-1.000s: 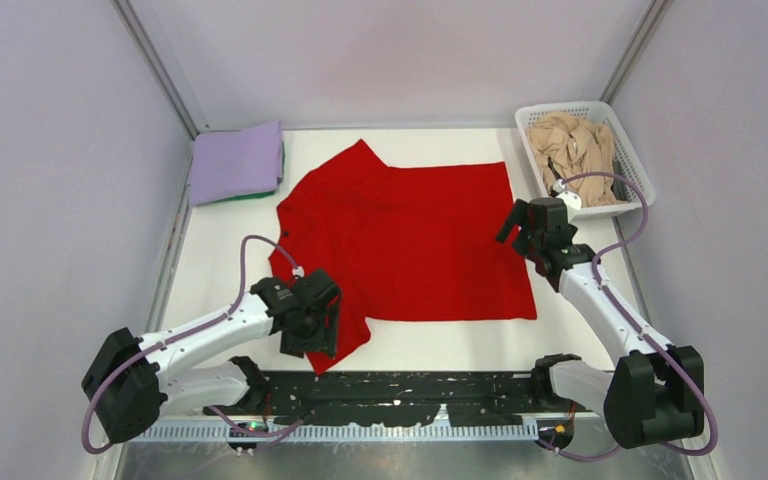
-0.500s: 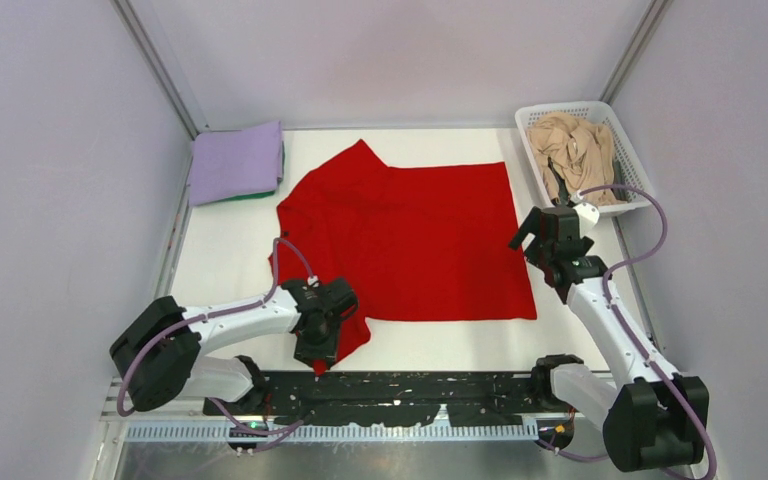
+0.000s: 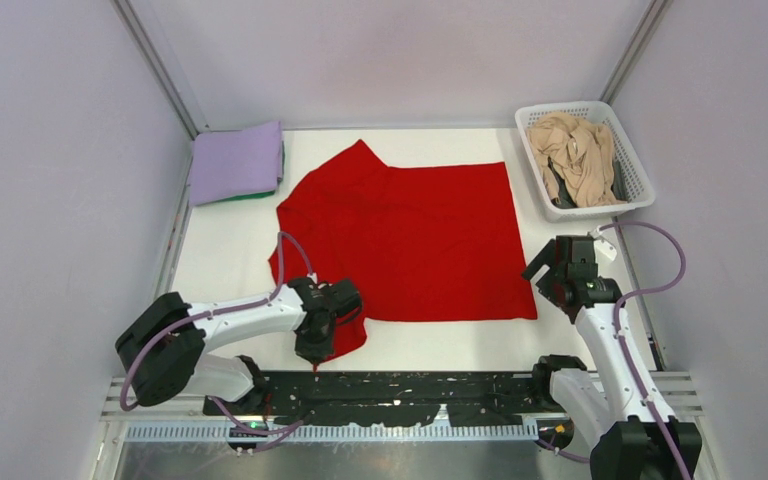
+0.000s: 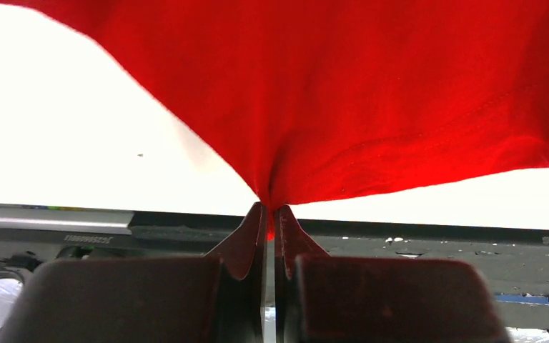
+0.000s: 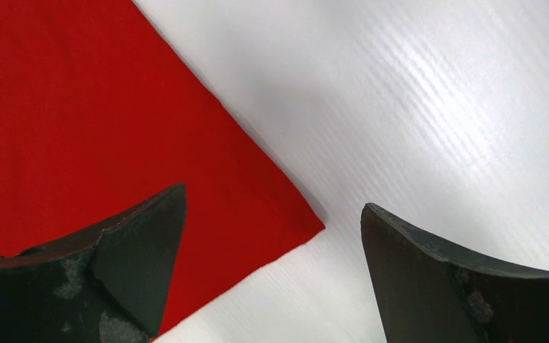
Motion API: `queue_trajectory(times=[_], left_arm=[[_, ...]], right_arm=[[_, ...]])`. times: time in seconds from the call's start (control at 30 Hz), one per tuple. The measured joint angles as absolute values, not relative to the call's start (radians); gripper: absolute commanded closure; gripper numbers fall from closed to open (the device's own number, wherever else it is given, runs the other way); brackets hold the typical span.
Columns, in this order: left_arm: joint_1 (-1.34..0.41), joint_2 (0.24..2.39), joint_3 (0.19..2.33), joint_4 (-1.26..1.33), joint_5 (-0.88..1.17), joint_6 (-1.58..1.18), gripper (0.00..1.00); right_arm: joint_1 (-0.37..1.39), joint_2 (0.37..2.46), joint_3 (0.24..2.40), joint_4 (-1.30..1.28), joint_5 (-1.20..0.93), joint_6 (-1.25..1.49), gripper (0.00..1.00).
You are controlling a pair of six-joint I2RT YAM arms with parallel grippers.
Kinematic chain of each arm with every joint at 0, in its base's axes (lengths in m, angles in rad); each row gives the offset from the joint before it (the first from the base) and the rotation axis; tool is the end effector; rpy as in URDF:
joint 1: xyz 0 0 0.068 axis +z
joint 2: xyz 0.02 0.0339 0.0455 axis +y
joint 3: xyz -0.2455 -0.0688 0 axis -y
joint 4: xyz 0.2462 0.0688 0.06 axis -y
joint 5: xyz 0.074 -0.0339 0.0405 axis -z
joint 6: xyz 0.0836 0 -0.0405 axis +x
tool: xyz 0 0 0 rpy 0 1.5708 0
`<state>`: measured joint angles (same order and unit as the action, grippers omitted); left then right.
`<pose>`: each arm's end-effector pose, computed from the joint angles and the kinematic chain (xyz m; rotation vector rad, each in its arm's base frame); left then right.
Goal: Fold and stack the t-shirts
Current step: Grab the side of the flattened tshirt closest away from the robot with both arms
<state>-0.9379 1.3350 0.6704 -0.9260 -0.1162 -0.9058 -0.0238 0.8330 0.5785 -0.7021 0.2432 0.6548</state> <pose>0.1204 -0.1477 0.0906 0.0508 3.0577 0.1316 0.1971 -0.0248 0.1645 0.9181 2.3117 -0.0442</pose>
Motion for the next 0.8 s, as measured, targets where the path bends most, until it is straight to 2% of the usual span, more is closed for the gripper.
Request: queue_trajectory(times=[0.2, 0.43, 0.5, 0.57, 0.6, 0.63, 0.67, 0.8], left_arm=[[-0.937, 1.223, 0.661, -0.957, -0.165, -0.907, 1.00], [-0.937, 1.184, 0.635, -0.959, -0.161, -0.905, 1.00], [-0.937, 1.182, 0.630, -0.960, -0.156, -0.904, 1.00], [-0.937, 1.182, 0.629, -0.960, -0.153, -0.901, 1.00], [-0.937, 1.182, 0.629, -0.960, -0.153, -0.900, 1.00], [-0.937, 1.182, 0.629, -0.961, -0.153, -0.900, 1.00], [-0.937, 1.182, 0.629, -0.962, -0.153, -0.900, 1.00], [-0.937, 1.182, 0.629, -0.962, -0.153, -0.900, 1.00]], right_arm=[[-0.024, 0.834, 0.472, -0.743, 0.155, 0.708, 0.27], [-0.024, 0.849, 0.400, -0.695, 0.110, 0.765, 0.38], [-0.024, 0.869, 0.400, -0.665, 0.110, 0.769, 0.45], [-0.024, 0.885, 0.400, -0.640, 0.109, 0.770, 0.58], [-0.024, 0.897, 0.400, -0.621, 0.109, 0.773, 0.71], [-0.024, 0.905, 0.402, -0.611, 0.105, 0.773, 0.78], [-0.024, 0.911, 0.403, -0.603, 0.102, 0.770, 0.90], [-0.024, 0.921, 0.401, -0.604, 0.087, 0.772, 0.95]])
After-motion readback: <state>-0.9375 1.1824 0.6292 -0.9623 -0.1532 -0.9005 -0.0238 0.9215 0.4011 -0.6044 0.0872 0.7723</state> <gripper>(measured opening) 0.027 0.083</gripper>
